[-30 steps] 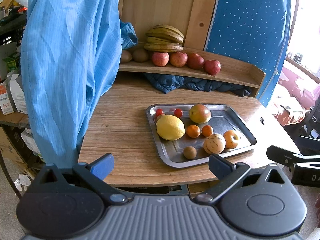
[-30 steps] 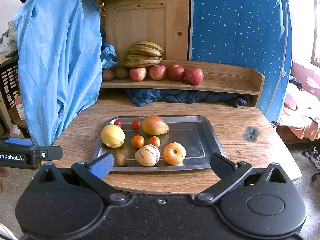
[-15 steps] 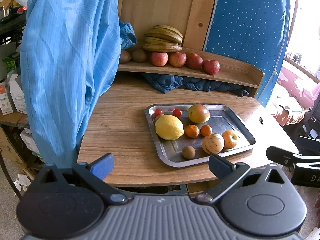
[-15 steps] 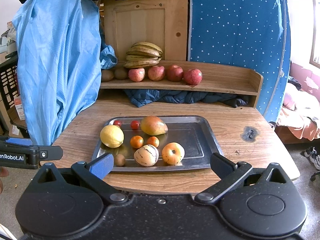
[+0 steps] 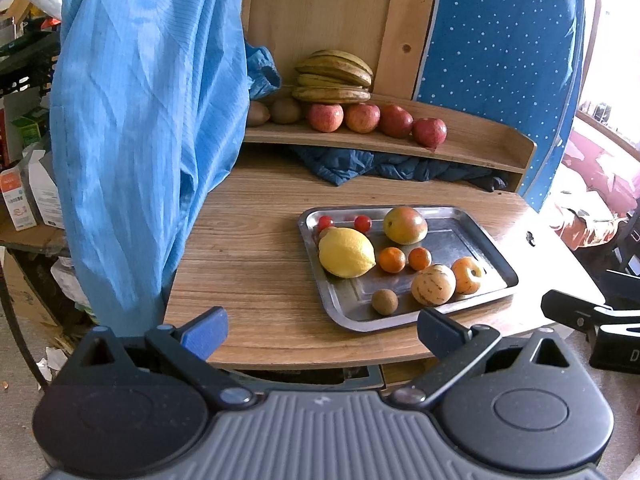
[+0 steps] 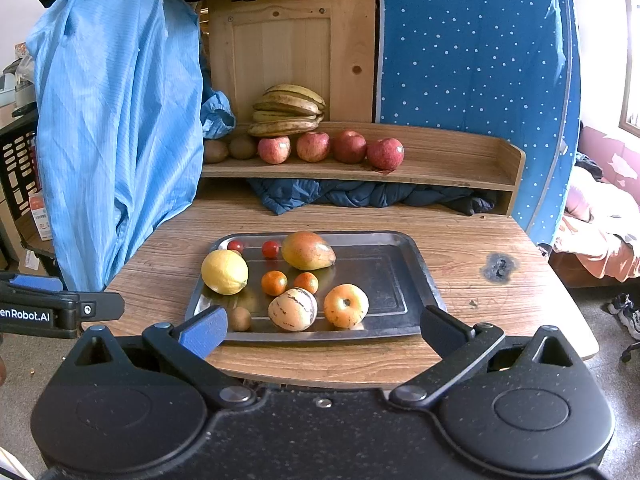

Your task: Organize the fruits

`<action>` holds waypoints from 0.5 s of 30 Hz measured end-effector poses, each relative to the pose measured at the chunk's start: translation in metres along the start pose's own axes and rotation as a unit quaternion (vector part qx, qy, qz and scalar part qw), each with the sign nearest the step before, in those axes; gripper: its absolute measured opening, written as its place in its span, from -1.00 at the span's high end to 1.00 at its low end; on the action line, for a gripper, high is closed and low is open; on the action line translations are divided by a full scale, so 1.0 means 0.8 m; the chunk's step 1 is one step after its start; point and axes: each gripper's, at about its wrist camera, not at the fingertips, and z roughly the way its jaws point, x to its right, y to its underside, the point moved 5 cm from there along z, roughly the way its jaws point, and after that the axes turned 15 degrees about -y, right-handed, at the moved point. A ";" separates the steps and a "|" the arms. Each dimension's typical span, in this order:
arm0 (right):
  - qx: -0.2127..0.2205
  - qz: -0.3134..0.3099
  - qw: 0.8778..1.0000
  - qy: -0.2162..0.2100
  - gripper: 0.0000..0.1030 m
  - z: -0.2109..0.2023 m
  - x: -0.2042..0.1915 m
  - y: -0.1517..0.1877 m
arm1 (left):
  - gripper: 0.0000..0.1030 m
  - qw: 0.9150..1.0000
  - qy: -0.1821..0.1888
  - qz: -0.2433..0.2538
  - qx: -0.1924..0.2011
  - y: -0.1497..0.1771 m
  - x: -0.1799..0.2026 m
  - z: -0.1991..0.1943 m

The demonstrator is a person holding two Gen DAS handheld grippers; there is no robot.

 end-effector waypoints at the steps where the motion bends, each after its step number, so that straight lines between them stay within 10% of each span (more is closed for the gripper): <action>1: 0.000 0.000 1.000 0.000 -0.99 0.000 0.001 0.000 | -0.99 1.000 -0.001 0.001 -0.001 0.000 0.000 0.000; 15: -0.001 0.000 1.000 -0.002 -0.99 -0.005 -0.001 0.002 | -0.99 1.000 -0.005 0.009 -0.002 0.000 0.003 -0.004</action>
